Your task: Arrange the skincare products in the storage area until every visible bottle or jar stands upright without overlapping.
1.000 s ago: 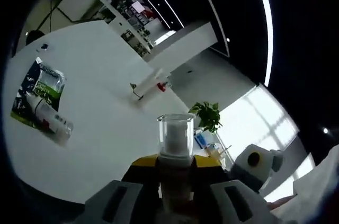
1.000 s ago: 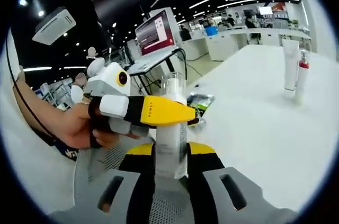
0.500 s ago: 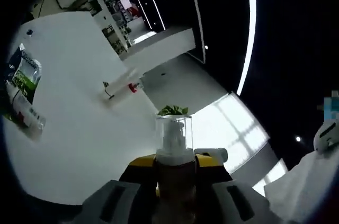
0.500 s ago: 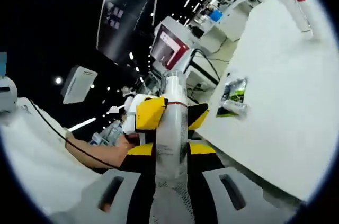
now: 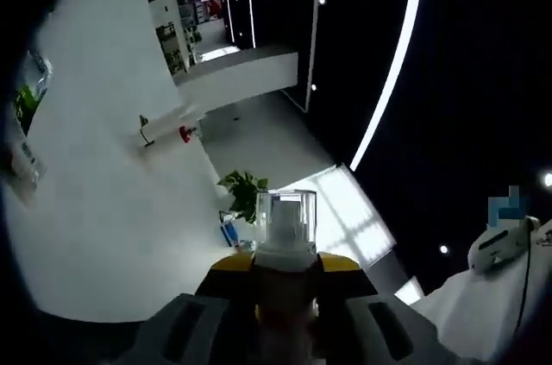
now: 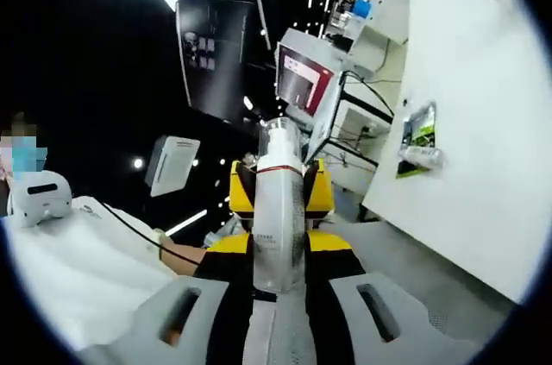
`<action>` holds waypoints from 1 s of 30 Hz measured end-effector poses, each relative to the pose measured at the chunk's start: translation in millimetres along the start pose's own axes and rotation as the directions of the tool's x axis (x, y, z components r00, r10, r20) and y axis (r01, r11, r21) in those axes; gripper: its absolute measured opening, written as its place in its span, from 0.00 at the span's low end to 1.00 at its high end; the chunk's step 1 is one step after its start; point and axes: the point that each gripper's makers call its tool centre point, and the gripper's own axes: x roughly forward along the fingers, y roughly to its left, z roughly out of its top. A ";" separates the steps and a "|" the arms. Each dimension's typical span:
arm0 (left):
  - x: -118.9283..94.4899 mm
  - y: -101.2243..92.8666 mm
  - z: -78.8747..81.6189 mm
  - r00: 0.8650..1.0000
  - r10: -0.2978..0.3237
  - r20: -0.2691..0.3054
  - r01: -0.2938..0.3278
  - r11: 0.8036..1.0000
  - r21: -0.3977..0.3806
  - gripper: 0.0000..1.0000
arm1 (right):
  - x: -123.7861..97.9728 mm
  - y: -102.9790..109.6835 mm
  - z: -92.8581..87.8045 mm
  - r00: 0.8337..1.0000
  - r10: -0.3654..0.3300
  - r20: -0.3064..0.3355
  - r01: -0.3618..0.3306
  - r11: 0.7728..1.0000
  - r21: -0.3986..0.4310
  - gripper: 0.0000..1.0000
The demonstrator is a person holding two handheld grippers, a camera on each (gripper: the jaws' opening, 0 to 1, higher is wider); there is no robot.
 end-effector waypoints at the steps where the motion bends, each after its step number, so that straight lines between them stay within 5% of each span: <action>1: 0.2 -0.1 -0.2 1.000 -0.001 -0.001 0.001 1.000 -0.001 0.25 | 0.5 1.0 -0.3 1.000 0.005 -0.001 -0.005 1.000 0.002 0.19; 4: -0.9 1.2 2.1 1.000 -0.001 0.013 0.002 0.999 -0.032 0.25 | 1.9 1.6 0.7 1.000 0.008 0.006 -0.008 1.000 0.011 0.20; 6: -2.6 10.6 3.0 0.999 0.042 0.011 -0.042 0.999 -0.015 0.25 | 3.9 -7.9 0.3 0.998 -0.057 0.005 0.057 0.994 -0.094 0.20; 9: -5.1 22.8 8.1 0.991 0.124 0.041 -0.124 0.992 0.001 0.24 | 5.0 -15.7 7.8 0.982 -0.183 0.055 0.191 0.935 -0.299 0.20; 11: -6.8 31.3 12.8 0.983 0.171 0.067 -0.173 0.984 0.038 0.24 | 2.7 -22.4 11.2 0.966 -0.245 0.080 0.258 0.896 -0.361 0.20; 14: -9.5 48.6 15.3 0.954 0.283 0.095 -0.289 0.956 0.045 0.24 | 3.4 -33.3 5.8 0.945 -0.322 0.055 0.314 0.852 -0.419 0.26; 15: -11.4 61.1 15.5 0.927 0.362 0.099 -0.369 0.927 0.065 0.24 | 3.4 -40.0 2.9 0.930 -0.365 0.043 0.344 0.826 -0.447 0.30; 20: -7.4 74.0 17.7 0.873 0.470 0.133 -0.483 0.871 0.089 0.24 | 5.1 -56.7 -0.9 0.877 -0.478 0.041 0.421 0.726 -0.543 0.35; 23: -6.7 75.7 17.4 0.846 0.507 0.167 -0.529 0.838 0.132 0.24 | 3.6 -62.0 1.1 0.870 -0.491 0.048 0.440 0.729 -0.525 0.34; 26: -1.6 70.0 12.6 0.840 0.508 0.189 -0.537 0.830 0.153 0.24 | 0.5 -72.6 -4.7 0.853 -0.522 0.009 0.462 0.747 -0.478 0.28; 30: -0.2 71.7 7.8 0.824 0.527 0.207 -0.565 0.790 0.238 0.24 | 0.1 -76.2 -3.5 0.837 -0.547 0.019 0.481 0.719 -0.501 0.26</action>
